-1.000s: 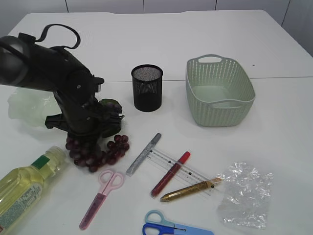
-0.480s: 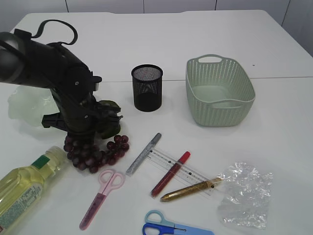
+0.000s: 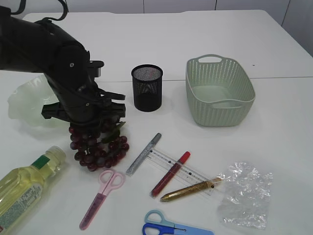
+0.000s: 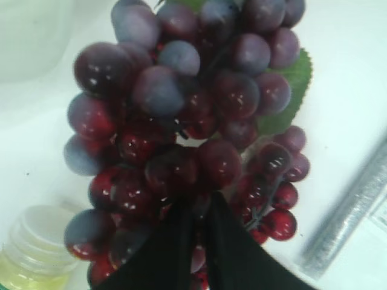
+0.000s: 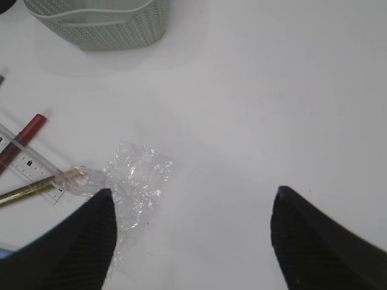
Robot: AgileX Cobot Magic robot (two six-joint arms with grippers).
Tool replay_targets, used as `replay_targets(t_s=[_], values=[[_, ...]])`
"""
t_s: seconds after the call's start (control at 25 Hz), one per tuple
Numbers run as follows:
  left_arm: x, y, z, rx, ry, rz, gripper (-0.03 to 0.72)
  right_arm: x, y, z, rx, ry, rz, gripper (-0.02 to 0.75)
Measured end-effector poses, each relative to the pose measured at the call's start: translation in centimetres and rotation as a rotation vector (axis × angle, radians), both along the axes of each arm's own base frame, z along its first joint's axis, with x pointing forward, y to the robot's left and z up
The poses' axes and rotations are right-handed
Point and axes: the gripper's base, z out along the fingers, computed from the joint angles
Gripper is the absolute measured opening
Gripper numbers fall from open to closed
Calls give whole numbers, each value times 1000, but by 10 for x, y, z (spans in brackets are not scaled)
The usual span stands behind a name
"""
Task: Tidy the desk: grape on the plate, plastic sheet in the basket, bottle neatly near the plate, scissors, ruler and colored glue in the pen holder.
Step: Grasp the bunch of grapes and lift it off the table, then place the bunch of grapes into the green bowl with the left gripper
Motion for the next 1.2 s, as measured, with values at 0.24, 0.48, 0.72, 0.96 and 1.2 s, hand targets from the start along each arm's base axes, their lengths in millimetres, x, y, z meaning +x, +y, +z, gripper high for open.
replay_targets(t_s=[0.24,0.48,0.72,0.96,1.2], values=[[-13,-17,23,-47,-58,-56,14,0,0,0,0,-2,0,583],[-11,-16,55,-61,-163,-87,13,0,0,0,0,-2,0,583],[2,-15,120,-40,-384,-132,13,0,0,0,-4,-2,0,583],[24,5,169,30,-577,-114,13,0,0,0,-5,-2,0,583],[47,58,172,63,-584,24,11,0,0,0,-5,-2,0,583]])
